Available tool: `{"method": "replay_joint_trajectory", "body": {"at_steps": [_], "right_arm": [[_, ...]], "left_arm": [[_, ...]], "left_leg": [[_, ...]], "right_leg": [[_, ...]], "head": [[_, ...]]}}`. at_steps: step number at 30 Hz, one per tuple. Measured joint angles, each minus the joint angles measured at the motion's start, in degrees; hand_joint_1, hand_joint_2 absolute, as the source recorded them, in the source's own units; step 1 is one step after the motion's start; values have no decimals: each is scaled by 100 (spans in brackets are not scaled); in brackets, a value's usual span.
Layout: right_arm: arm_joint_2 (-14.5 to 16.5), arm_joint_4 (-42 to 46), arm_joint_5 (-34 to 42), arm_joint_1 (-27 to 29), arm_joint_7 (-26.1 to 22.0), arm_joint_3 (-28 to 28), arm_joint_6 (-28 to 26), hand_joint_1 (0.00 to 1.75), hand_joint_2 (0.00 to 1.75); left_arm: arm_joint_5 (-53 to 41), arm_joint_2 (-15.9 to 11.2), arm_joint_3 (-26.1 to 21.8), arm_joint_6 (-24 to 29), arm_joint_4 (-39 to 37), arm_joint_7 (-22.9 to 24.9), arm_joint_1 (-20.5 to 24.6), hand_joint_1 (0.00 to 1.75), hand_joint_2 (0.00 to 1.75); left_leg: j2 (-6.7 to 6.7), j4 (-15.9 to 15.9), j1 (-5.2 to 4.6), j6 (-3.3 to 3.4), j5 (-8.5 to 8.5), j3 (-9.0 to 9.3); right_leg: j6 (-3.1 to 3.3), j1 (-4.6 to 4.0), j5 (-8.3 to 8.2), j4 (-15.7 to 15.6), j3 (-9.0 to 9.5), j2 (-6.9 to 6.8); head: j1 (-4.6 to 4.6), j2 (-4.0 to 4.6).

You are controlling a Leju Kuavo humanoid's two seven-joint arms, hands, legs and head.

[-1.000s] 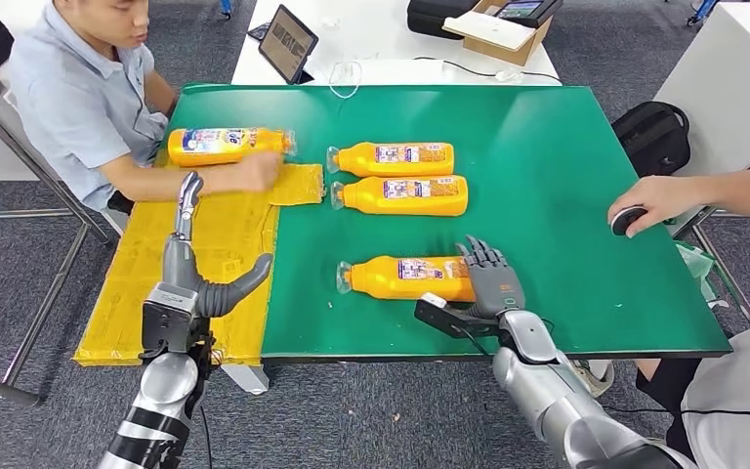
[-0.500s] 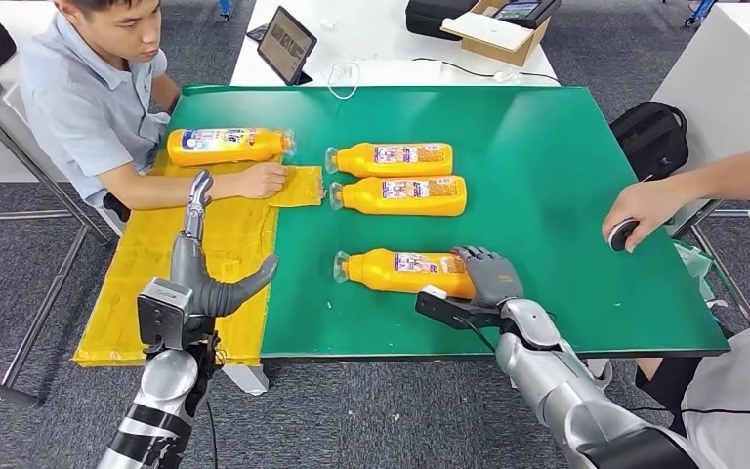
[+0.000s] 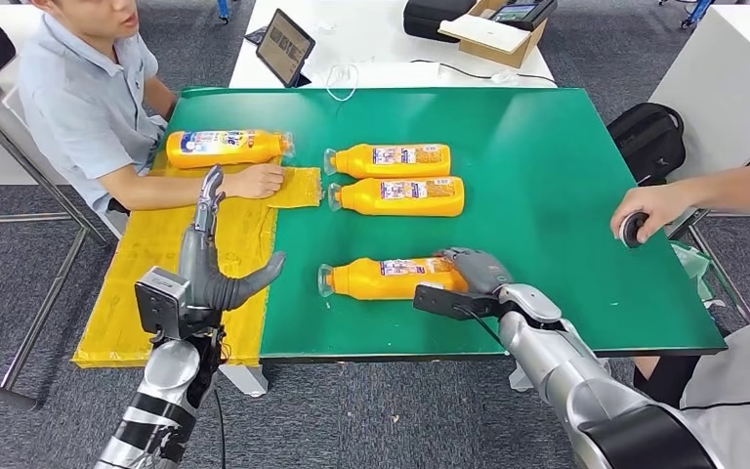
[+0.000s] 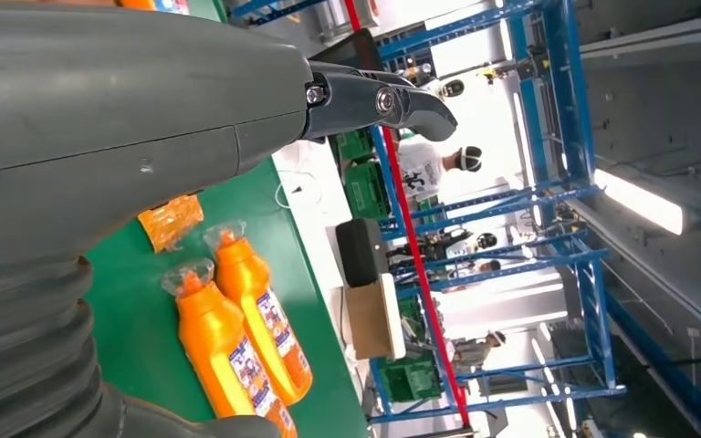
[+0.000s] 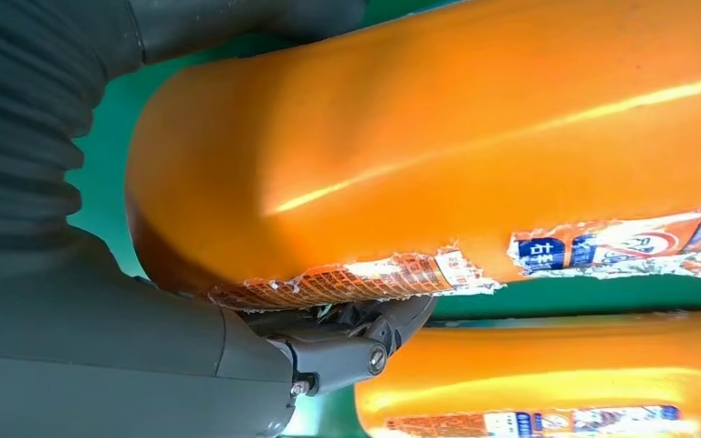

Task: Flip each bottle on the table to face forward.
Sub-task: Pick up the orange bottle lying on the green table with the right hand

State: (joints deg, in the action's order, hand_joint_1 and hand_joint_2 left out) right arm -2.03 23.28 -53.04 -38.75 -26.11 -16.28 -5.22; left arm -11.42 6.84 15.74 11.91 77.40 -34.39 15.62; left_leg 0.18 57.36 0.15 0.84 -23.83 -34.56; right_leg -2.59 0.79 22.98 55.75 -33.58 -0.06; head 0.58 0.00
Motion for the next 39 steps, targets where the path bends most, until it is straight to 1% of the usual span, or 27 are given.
{"method": "replay_joint_trajectory", "body": {"at_steps": [3,8,12,15,18,20,21,23,26,28,33,36,39], "right_arm": [[32,-1,200,41,-140,11,-50,175,175],[174,99,953,360,-637,230,-407,175,175],[275,221,1276,541,-788,407,-527,175,175],[369,411,1828,763,-995,644,-730,175,175],[507,795,2393,1137,-1163,902,-1040,175,175],[601,1173,2732,1432,-1265,1030,-1273,175,175],[649,1397,2882,1589,-1304,1076,-1376,175,175],[736,1862,3083,1917,-1346,1120,-1544,175,175],[830,2534,3145,2408,-1383,1121,-1820,175,175],[869,2876,3140,2655,-1392,1108,-1943,175,175],[914,3413,3108,2976,-1393,1020,-1992,175,175],[928,3642,3076,3068,-1393,880,-1973,175,175],[944,3783,3051,3113,-1393,745,-1940,175,175]], "left_arm": [[68,0,-1,3,2,-16,-29,0,175],[460,68,-21,26,101,-90,-253,0,175],[589,134,-40,97,202,-170,-411,0,175],[654,214,-78,440,417,-417,-625,0,175],[717,263,-87,1087,974,-552,-965,0,175],[870,269,-99,1331,1388,-574,-1197,0,175],[984,275,-118,1300,1551,-578,-1318,0,175],[1254,303,-179,977,1748,-581,-1573,0,175],[1530,339,-270,358,1797,-581,-1955,0,175],[1577,344,-310,187,1784,-581,-2130,0,175],[1590,346,-355,-132,1683,-538,-2315,0,175],[1544,345,-333,-436,1554,-420,-2346,0,175],[1542,345,-304,-578,1433,-357,-2347,0,175]], "left_leg": [[-1,0,0,0,0,1],[-4,0,0,0,0,-4],[-6,-1,0,0,-1,-8],[-8,-1,0,0,-2,-16],[-9,-1,0,0,-1,-38],[-11,-1,0,-1,-2,-48],[-11,-1,0,-1,-3,-50],[-12,-1,0,-2,-6,-55],[-14,-2,0,-4,-13,-63],[-15,-2,-1,-4,-15,-67],[-18,-2,-1,-4,-14,-69],[-18,-2,-1,-4,-13,-68],[-16,-2,-1,-4,-12,-67]], "right_leg": [[0,0,0,0,2,0],[0,0,0,0,0,-1],[1,0,1,0,-3,-1],[1,0,1,0,-8,-2],[1,0,2,1,-28,-3],[1,0,3,1,-37,-4],[1,0,4,1,-40,-4],[-1,0,10,1,-44,-5],[-10,1,19,0,-50,-5],[-9,2,20,0,-55,-5],[-10,3,19,-1,-56,-5],[-10,3,18,0,-56,-5],[-10,2,18,0,-56,-4]], "head": [[-1,0],[-1,0],[0,0],[-1,0],[-1,0],[-1,0],[0,0],[1,0],[-1,0],[-1,0],[-1,0],[-1,0],[0,0]]}}
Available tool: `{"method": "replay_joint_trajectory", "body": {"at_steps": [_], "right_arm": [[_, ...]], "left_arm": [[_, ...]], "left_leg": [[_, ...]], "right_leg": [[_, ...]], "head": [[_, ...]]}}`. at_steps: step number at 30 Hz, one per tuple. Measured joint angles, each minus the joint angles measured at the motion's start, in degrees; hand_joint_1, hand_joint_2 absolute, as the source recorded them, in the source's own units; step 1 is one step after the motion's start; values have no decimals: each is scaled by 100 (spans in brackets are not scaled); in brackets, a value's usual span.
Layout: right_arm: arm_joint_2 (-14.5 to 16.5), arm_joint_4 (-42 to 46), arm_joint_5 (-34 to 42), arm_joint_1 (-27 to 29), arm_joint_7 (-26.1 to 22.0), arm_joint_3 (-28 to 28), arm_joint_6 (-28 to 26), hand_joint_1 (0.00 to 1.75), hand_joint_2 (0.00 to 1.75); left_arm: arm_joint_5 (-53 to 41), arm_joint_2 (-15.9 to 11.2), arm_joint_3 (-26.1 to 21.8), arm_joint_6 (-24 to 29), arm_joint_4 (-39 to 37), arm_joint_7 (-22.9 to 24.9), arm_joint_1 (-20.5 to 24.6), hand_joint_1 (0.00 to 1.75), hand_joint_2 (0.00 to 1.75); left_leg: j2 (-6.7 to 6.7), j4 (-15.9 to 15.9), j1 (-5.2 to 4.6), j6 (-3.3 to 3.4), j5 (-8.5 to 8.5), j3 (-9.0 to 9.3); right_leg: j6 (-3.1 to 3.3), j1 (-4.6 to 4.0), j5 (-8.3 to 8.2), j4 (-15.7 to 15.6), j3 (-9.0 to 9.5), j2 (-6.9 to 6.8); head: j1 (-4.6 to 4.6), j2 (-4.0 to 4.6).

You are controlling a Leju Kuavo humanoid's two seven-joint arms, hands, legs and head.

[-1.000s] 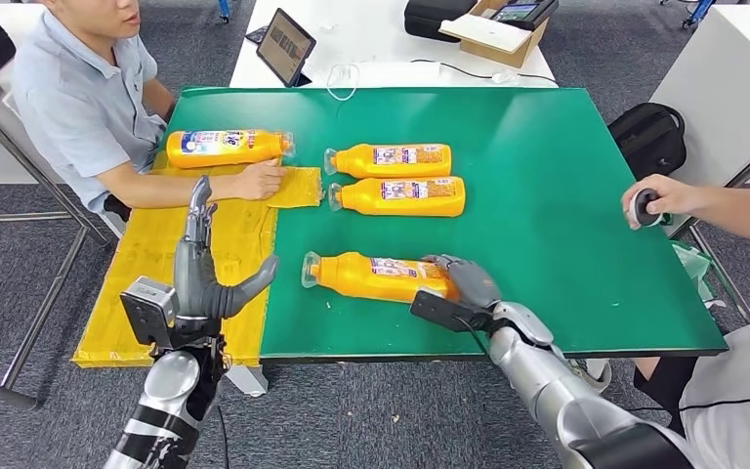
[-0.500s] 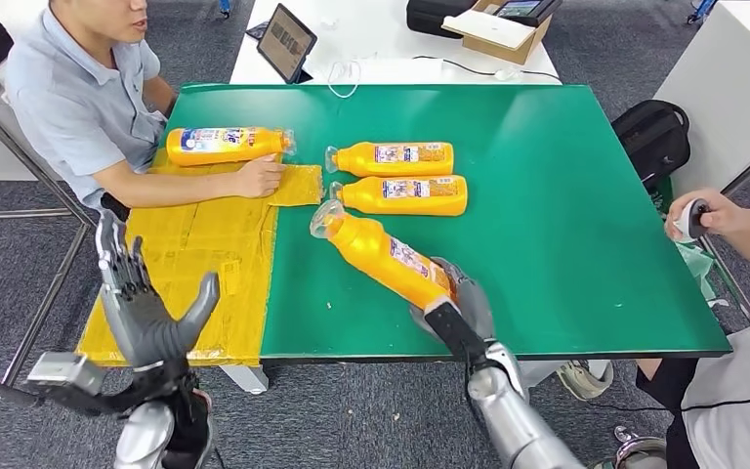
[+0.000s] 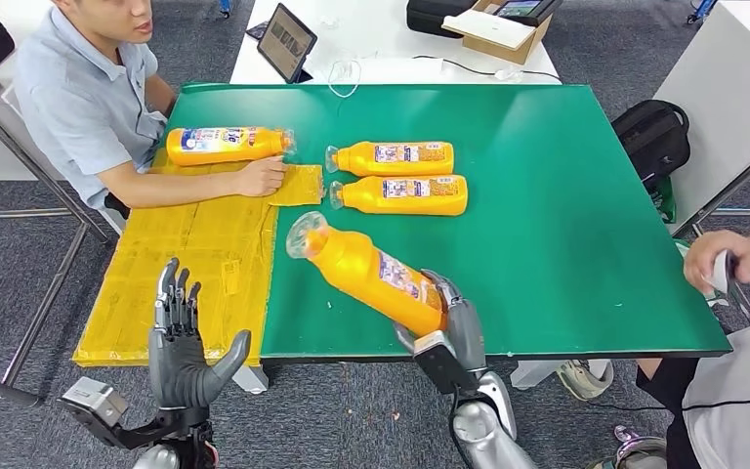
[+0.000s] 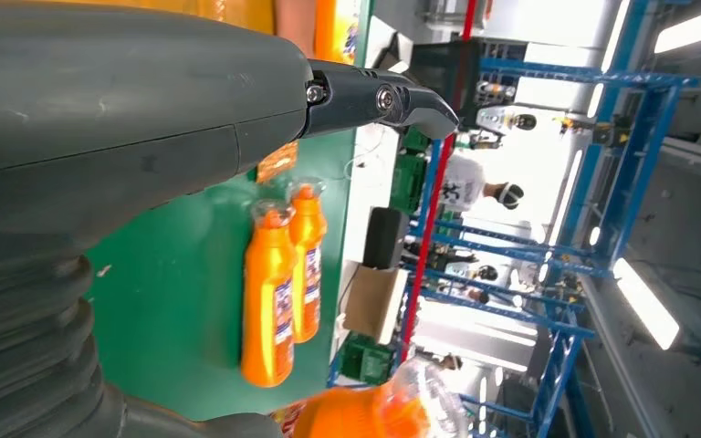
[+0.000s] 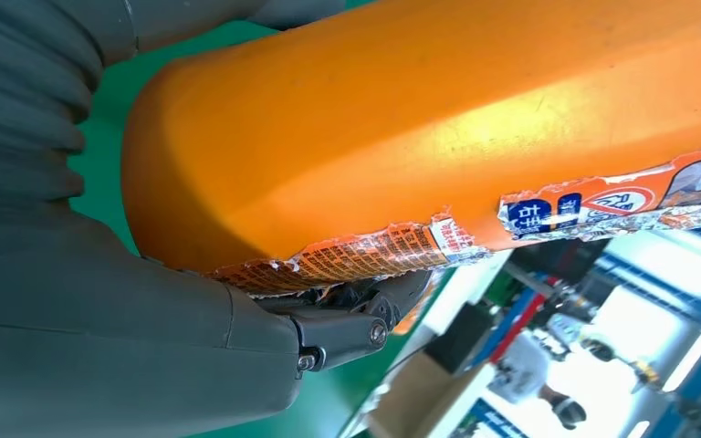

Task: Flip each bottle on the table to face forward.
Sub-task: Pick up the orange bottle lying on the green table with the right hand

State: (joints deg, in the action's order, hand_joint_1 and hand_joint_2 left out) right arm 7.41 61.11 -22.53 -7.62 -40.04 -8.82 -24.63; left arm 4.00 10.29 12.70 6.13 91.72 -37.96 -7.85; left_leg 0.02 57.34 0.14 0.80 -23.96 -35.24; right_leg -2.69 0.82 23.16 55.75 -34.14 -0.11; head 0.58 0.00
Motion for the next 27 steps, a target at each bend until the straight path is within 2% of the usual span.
{"method": "replay_joint_trajectory", "body": {"at_steps": [12,27], "right_arm": [[23,163,-53,33,0,-255,94,175,175],[321,-275,-105,-391,2,-1711,105,175,175]], "left_arm": [[-3,0,59,-131,-201,36,18,0,175],[163,15,514,-757,-418,308,390,0,175]], "left_leg": [[0,0,0,0,-1,-1],[0,0,1,0,1,-1]], "right_leg": [[0,0,0,0,0,0],[0,0,0,1,-1,-1]], "head": [[-2,0],[-1,0]]}}
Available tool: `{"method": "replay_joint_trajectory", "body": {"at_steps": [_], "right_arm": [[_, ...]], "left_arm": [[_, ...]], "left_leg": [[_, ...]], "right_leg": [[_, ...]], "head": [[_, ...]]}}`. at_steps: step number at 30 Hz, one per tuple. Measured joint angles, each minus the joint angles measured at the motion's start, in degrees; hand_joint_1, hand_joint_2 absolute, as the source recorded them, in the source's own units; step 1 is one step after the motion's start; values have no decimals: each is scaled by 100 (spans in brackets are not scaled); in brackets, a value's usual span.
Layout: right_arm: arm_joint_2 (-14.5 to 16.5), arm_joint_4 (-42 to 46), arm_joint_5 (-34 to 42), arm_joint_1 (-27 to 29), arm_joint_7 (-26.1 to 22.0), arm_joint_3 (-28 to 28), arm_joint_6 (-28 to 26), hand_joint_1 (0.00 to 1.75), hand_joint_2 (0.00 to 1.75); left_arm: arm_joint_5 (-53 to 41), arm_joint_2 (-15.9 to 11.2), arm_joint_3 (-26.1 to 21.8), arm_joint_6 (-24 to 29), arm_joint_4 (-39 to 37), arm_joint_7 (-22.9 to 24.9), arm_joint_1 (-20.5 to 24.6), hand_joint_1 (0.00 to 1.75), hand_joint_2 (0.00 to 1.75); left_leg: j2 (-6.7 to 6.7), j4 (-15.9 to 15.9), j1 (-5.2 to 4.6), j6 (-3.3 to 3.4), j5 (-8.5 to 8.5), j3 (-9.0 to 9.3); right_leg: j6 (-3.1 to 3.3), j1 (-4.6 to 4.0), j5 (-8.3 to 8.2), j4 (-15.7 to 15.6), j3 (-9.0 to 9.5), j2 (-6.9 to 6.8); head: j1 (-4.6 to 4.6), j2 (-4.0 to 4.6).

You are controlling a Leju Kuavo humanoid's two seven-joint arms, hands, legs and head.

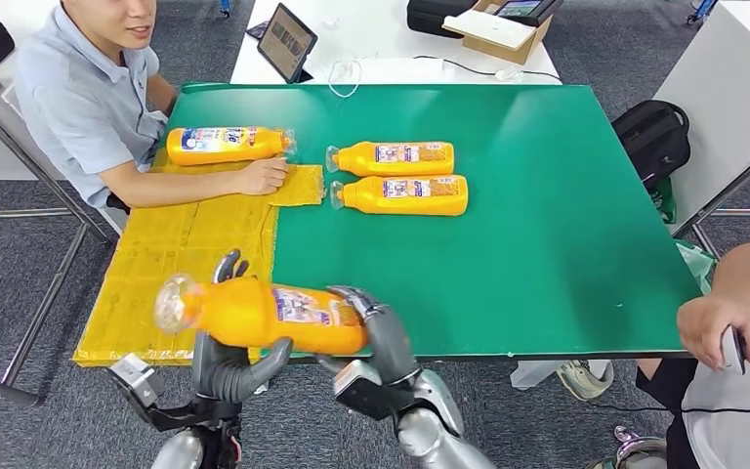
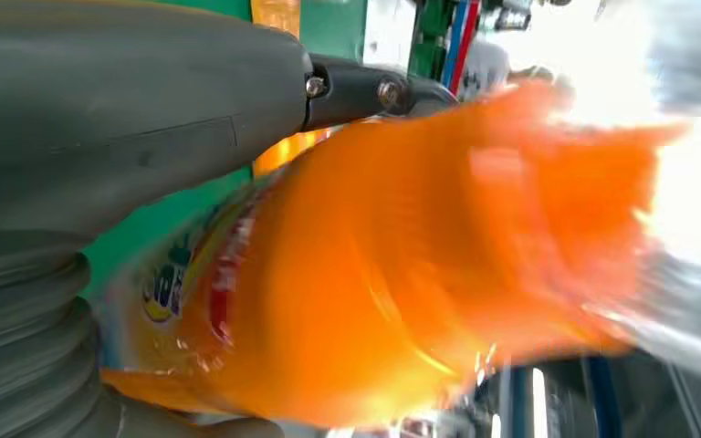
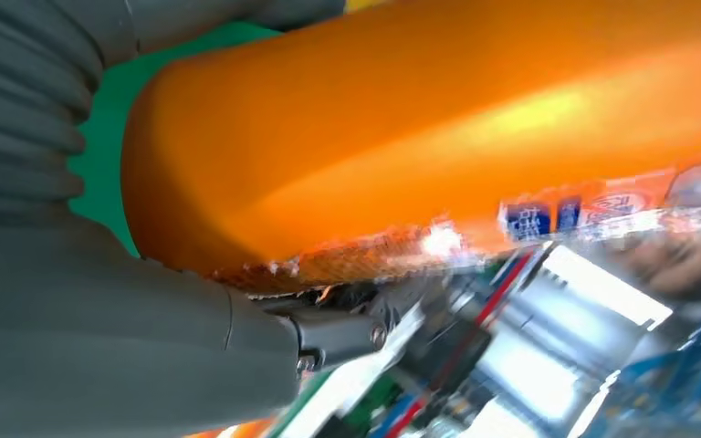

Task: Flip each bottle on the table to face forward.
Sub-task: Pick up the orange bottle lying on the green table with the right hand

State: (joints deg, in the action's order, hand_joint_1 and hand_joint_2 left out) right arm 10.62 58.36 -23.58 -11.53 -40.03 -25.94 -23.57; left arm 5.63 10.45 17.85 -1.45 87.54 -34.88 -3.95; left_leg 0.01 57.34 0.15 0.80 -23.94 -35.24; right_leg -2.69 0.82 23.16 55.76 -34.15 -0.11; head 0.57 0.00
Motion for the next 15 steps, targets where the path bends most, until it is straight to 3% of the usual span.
{"method": "replay_joint_trajectory", "body": {"at_steps": [8,15], "right_arm": [[19,-195,144,-149,1,-310,-13,175,175],[29,-519,393,-414,1,-581,-91,175,175]], "left_arm": [[145,0,67,-125,-80,64,65,0,175],[461,-22,192,-648,-208,183,215,0,175]], "left_leg": [[-1,0,0,0,0,-1],[-1,0,0,0,1,-1]], "right_leg": [[0,0,0,0,-1,-1],[0,-1,0,1,0,-1]], "head": [[0,0],[-1,0]]}}
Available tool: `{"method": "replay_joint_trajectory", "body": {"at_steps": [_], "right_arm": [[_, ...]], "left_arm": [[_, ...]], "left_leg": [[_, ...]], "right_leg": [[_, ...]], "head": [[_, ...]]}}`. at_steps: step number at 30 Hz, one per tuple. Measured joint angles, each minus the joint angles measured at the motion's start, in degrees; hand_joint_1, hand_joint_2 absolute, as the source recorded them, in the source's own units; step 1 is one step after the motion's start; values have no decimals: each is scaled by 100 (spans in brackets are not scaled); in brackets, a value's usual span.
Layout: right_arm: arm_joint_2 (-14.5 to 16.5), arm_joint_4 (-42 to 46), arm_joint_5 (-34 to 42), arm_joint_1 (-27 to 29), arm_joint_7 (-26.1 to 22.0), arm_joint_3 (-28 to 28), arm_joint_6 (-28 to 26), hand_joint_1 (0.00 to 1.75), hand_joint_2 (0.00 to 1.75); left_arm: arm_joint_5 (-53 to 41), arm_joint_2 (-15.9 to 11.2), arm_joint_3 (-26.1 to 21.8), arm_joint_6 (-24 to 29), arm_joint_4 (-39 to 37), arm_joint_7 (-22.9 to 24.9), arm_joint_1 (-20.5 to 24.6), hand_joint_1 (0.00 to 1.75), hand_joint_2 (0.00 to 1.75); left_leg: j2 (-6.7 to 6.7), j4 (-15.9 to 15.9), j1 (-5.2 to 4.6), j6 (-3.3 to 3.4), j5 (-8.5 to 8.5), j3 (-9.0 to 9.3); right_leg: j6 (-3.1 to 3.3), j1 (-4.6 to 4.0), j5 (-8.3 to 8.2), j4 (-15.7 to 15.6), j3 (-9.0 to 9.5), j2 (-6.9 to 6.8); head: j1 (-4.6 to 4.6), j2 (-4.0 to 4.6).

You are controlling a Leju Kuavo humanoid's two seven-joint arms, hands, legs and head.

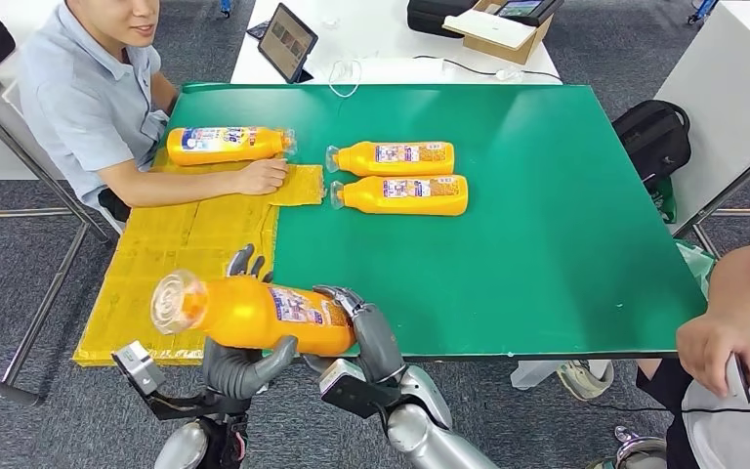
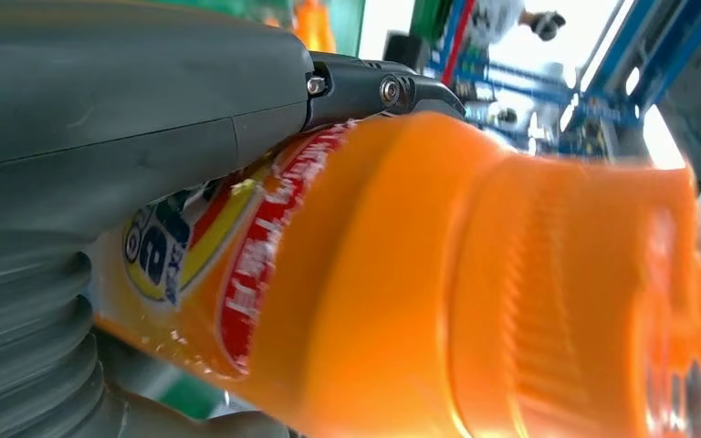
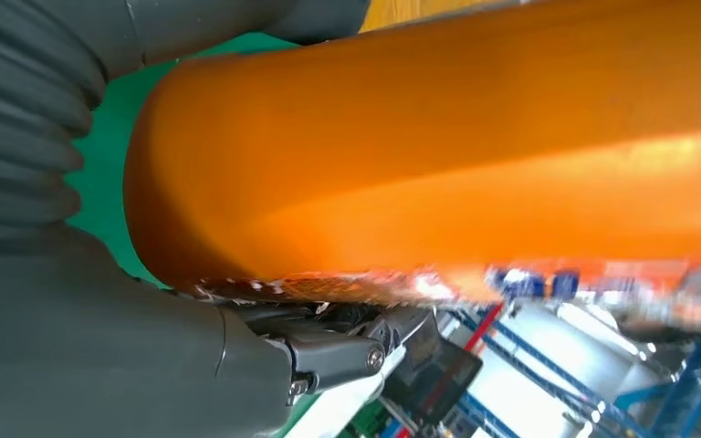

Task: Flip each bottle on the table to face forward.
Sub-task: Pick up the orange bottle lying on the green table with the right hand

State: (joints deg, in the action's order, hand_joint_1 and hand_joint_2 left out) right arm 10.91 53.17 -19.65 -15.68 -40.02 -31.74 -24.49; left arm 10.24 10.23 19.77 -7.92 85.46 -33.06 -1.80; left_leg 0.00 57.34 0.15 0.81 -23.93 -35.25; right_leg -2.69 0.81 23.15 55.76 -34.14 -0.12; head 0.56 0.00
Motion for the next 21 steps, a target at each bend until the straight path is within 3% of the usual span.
{"method": "replay_joint_trajectory", "body": {"at_steps": [4,5,8,9,15,21], "right_arm": [[1,-229,60,-179,-6,-116,-28,175,175],[1,-282,64,-219,-8,-139,-27,175,175],[11,-433,43,-308,-9,-220,-5,175,175],[16,-480,32,-326,-8,-250,9,175,175],[26,-715,56,-427,-1,-416,37,175,175],[26,-845,111,-457,0,-532,-16,175,175]], "left_arm": [[-5,-50,90,-189,-66,-2,52,0,175],[-17,-68,105,-209,-84,-4,67,10,175],[-67,-110,145,-272,-145,2,117,141,175],[-61,-120,155,-309,-174,12,136,175,175],[337,-187,133,-726,-382,86,225,175,175],[188,-220,108,-665,-427,114,227,175,175]], "left_leg": [[-1,0,0,0,0,0],[-1,0,0,0,0,0],[-1,0,0,0,0,0],[-1,0,0,0,0,0],[0,0,0,0,0,0],[0,0,0,0,0,0]], "right_leg": [[0,0,-1,0,0,0],[0,0,-1,0,0,-1],[0,0,0,0,0,0],[0,0,0,0,0,0],[0,0,0,0,-1,0],[0,0,0,0,-1,0]], "head": [[0,0],[0,0],[1,0],[0,0],[1,0],[0,0]]}}
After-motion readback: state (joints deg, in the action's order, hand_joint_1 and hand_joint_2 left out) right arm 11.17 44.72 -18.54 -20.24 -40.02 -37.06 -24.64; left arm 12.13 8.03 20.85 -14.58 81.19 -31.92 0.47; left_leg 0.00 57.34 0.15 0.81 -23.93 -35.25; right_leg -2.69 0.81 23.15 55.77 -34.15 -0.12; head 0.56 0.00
